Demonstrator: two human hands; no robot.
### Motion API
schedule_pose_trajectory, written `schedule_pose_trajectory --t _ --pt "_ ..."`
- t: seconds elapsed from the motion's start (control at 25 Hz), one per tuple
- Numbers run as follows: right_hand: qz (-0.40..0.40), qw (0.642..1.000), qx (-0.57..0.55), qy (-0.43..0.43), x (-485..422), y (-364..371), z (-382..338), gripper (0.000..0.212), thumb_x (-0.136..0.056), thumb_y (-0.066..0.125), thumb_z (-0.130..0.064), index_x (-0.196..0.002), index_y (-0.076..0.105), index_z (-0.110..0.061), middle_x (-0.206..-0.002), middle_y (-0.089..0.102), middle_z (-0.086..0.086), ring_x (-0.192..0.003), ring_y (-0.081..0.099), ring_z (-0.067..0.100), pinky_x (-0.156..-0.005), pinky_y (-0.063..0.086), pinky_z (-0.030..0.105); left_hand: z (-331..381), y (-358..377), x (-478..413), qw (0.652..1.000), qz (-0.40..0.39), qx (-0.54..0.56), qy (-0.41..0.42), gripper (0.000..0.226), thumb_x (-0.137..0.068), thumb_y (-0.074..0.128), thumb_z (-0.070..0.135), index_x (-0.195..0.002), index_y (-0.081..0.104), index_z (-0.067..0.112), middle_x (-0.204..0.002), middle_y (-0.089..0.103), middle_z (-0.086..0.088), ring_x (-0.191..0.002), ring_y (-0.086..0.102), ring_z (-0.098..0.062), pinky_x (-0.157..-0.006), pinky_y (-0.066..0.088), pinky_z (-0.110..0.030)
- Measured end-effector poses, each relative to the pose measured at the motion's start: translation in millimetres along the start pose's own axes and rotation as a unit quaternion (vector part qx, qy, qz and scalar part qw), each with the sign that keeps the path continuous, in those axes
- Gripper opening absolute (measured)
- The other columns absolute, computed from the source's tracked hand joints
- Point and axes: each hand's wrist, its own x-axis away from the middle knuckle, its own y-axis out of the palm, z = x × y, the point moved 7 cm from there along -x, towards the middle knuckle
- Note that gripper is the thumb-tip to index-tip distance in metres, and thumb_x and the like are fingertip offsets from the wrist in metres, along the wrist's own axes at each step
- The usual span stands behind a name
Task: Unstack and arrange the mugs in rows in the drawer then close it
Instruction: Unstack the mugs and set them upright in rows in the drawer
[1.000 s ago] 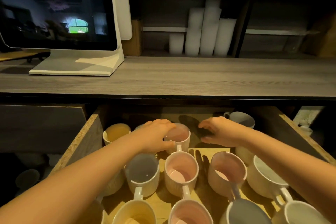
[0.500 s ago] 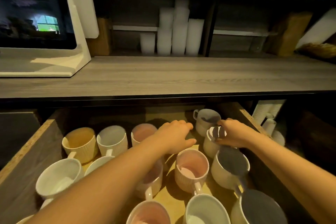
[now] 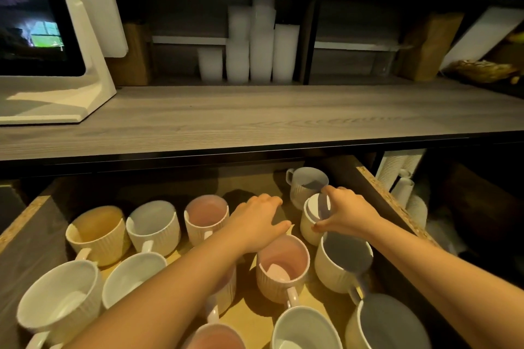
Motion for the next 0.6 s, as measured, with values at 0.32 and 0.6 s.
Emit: schedule_pose_trajectory --t 0.32,0.6 --pt "0.062 0.99 -0.082 -0.099 21.4 -54.1 -32.2 0.084 -0.067 0.078 -0.042 -0.138 0.038 -0.023 -0.133 0.052 0.001 -0.113 0.052 0.018 -0.078 0.048 0.022 1.7 -18.3 3.7 0.995 0.015 0.084 0.041 0.09 -0.08 0.07 0.039 -0.148 0.011 0.032 -0.155 0.021 0.007 -0.142 0.023 -0.016 -0.112 0.029 -0.038" --pt "-0.02 0.904 -0.411 -0.113 28.1 -69.2 -28.8 0.061 -0.07 0.077 -0.033 -0.124 0.05 -0.03 -0.122 0.06 -0.001 -0.113 0.058 0.019 -0.092 0.052 0.037 5.1 -40.5 19.2 0.979 0.081 0.152 0.104 0.108 -0.069 0.08 0.034 -0.144 0.002 0.042 -0.151 0.019 0.01 -0.129 0.029 -0.007 -0.1 0.03 -0.024"
